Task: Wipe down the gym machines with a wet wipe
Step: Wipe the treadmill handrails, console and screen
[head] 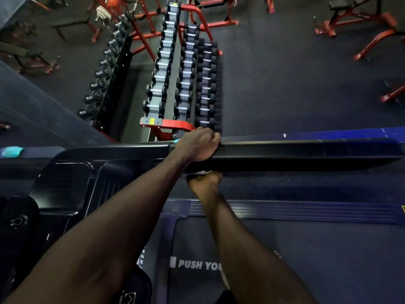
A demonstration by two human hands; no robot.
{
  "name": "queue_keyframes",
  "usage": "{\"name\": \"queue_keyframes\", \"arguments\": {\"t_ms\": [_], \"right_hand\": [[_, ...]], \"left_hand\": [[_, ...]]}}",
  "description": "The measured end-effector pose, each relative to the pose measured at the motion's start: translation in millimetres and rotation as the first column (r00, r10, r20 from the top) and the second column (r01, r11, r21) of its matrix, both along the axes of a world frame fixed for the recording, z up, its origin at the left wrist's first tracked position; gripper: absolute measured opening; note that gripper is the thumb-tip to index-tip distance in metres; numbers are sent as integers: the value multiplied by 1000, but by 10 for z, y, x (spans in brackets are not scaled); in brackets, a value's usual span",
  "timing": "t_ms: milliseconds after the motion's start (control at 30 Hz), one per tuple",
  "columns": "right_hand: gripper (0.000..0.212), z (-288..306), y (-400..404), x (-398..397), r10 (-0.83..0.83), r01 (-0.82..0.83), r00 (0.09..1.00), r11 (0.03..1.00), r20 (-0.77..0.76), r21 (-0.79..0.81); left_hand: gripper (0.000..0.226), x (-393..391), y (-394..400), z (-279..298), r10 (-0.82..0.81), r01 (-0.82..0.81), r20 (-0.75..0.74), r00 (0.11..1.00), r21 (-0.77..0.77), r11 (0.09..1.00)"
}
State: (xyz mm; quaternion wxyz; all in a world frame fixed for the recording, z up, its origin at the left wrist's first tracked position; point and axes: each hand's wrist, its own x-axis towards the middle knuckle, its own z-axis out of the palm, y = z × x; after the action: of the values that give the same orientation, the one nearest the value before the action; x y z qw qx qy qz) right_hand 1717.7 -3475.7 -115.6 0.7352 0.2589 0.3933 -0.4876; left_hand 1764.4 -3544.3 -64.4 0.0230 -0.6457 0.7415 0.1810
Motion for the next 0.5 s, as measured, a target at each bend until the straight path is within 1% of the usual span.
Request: {"name": "queue_keyframes", "arguments": {"t_ms": [67,133,200,233,267,300,333,367,400,433,467,500], "right_hand": [[43,27,7,-33,19,-16,999,999,46,-50],[37,15,55,-86,107,-110,992,992,-62,-54],[24,48,189,-242,189,-211,969,968,-158,-133],[15,13,243,-291,236,-249,968,946,-86,-206],[16,32,309,-330,351,-368,930,896,-112,-248],[18,79,360,-361,418,-431,902,867,-105,-250],[11,166,353,-433,449,-450,891,858,-65,-249],[22,211,329,-491,417,-437,899,863,-132,-253],[36,229,298,-534,422,-460,885,857,-195,-234],[42,302,262,-538,442,-480,873,853,-205,-203],[41,424,255,-584,466,-515,849,836,-247,-190],[38,446,221,-588,471,-518,849,831,-241,-202]], "left_hand": [[46,5,34,13,55,-55,-20,998,-16,998],[49,-20,80,49,106,-106,0,994,-62,992],[55,-99,125,127,108,-105,70,992,-43,993],[57,-130,146,165,112,-112,91,990,-11,994],[57,-148,160,190,117,-119,96,988,13,993],[56,-161,186,235,136,-140,88,987,40,989],[54,-163,215,248,148,-152,64,987,56,987],[49,-179,264,299,180,-180,4,984,44,983],[40,-186,310,318,214,-214,-106,971,7,977],[29,-205,373,358,273,-296,-269,924,-49,954],[20,-226,459,410,335,-422,-434,836,-122,898],[14,-233,542,425,377,-554,-549,746,-198,809]]}}
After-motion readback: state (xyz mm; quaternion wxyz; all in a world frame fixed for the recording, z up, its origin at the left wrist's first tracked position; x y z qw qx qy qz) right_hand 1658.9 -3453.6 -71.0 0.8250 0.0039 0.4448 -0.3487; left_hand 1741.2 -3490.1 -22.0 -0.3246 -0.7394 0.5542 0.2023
